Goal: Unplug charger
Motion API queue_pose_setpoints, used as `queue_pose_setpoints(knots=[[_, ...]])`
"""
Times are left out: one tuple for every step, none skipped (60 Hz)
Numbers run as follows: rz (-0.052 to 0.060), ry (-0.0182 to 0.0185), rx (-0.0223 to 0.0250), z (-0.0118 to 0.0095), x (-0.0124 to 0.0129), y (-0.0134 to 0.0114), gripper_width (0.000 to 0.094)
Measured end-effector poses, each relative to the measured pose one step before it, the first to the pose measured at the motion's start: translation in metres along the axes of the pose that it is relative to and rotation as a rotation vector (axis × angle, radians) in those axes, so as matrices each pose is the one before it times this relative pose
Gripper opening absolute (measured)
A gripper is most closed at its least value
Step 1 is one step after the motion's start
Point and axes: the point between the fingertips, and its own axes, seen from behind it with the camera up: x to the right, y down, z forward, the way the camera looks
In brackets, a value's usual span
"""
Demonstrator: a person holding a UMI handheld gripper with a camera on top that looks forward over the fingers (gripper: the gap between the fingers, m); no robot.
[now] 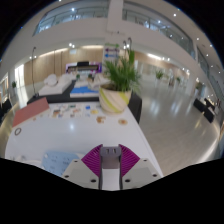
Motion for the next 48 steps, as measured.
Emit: queue_pose_setpoints(knots=[[0.0011, -0.00425, -0.02519, 0.00280, 0.00204, 0.00844, 0.0218], [0.0013, -0.00459, -0.02584, 0.00381, 0.00141, 0.00810, 0.0217], [0.0011, -0.00433, -0.02510, 0.00339, 0.00151, 0.00850, 0.0217], [0.0027, -0.00422, -0.02073, 0.00352, 0.00107, 0.00750, 0.0220], [0.0006, -0.00431, -0.01633, 0.00342, 0.00058, 0.00572, 0.0222], [-0.0064, -0.00329, -0.01427, 0.00350, 0.00065, 0.00501, 0.0224], [-0.0103, -0.00519, -0.01208, 0.00939, 0.00016, 0.00564, 0.0228], [-0.0095, 0.00193, -0.00507, 0.00239, 0.00030, 0.00507, 0.0230], [-0.0058, 0.00250, -0.00502, 0.00321, 0.00041, 0.00250, 0.0233], [-0.0043, 0.00441, -0.00539, 0.00320, 0.00110, 0.00245, 0.0243], [-0.0058, 0.00503, -0.00747, 0.00314, 0.00082, 0.00289, 0.0249], [-0.0077, 0.00477, -0.00838, 0.00322, 0.00074, 0.00267, 0.0255], [-0.0054, 0.00221, -0.00540, 0.00302, 0.00015, 0.00150, 0.0257], [-0.0028, -0.00478, -0.00672, 0.00259, 0.00101, -0.00115, 0.0280], [0.0004, -0.00636, -0.00226, 0.00236, -0.00308, 0.00266, 0.0289], [-0.0010, -0.00718, -0.00413, 0.00149, -0.00229, 0.00146, 0.0299], [-0.0009, -0.00556, -0.00619, 0.00158, -0.00157, 0.00134, 0.0321], [0.0001, -0.00583, -0.00542, 0.00114, -0.00174, 0.00102, 0.0349], [0.0015, -0.00284, -0.00554, 0.00032, -0.00088, 0.00087, 0.0406], [0.0025, 0.00202, -0.00413, 0.00045, 0.00134, -0.00218, 0.0474], [0.0031, 0.00494, 0.00252, -0.00174, 0.00117, -0.00080, 0.0540], [0.0006, 0.00217, 0.00423, -0.00251, 0.00030, -0.00175, 0.0607], [-0.0019, 0.00267, 0.00575, -0.00332, 0.00042, -0.00200, 0.0673], [-0.0042, 0.00401, 0.00440, -0.00417, 0.00055, -0.00188, 0.0740], [-0.0055, 0.00429, 0.00121, -0.00500, 0.00008, -0.00143, 0.0806], [-0.0046, 0.00289, -0.00140, -0.00576, -0.00008, -0.00120, 0.0873], [-0.0020, 0.00252, -0.00473, -0.00754, -0.00047, -0.00062, 0.0844], [0.0032, 0.00289, -0.00186, -0.00850, -0.00017, -0.00122, 0.0824], [0.0068, 0.00047, 0.00165, -0.00793, -0.00040, -0.00377, 0.0832], [0.0088, -0.00418, 0.00245, -0.01078, -0.00086, -0.00271, 0.0843], [0.0083, -0.00576, 0.00455, -0.01053, -0.00266, -0.00284, 0.0856], [0.0075, -0.00813, 0.00402, -0.01211, -0.00288, -0.00246, 0.0863], [0.0075, -0.00802, 0.00333, -0.01284, -0.00311, -0.00234, 0.0859], [0.0081, -0.00741, 0.00266, -0.01360, -0.00352, -0.00160, 0.0860], [0.0083, -0.00479, 0.00104, -0.01460, -0.00284, -0.00067, 0.0854], [0.0075, -0.00285, -0.00014, -0.01531, -0.00275, 0.00005, 0.0849], [0.0062, -0.00066, -0.00068, -0.01238, -0.00258, -0.00047, 0.0848], [0.0048, -0.00023, -0.00202, -0.02126, -0.00291, 0.00214, 0.0849], [0.0032, -0.00080, 0.00004, -0.01699, -0.00257, 0.00173, 0.0849], [0.0018, -0.00021, 0.00110, -0.01749, -0.00282, 0.00180, 0.0852], [0.0006, 0.00128, 0.00200, -0.01784, -0.00247, 0.00225, 0.0849], [-0.0006, 0.00279, 0.00251, -0.01760, -0.00225, 0.00245, 0.0847], [-0.0013, 0.00352, 0.00287, -0.01693, -0.00213, 0.00319, 0.0850], [-0.0028, 0.00329, 0.00244, -0.01689, -0.00209, 0.00361, 0.0851], [-0.0032, 0.00329, 0.00220, -0.01596, -0.00198, 0.00396, 0.0849], [-0.0026, 0.00373, 0.00059, -0.00958, -0.00117, 0.00139, 0.0850], [-0.0017, 0.00332, 0.00167, -0.01550, -0.00213, 0.00442, 0.0850], [-0.0004, 0.00417, 0.00114, -0.01389, -0.00142, 0.00527, 0.0850]])
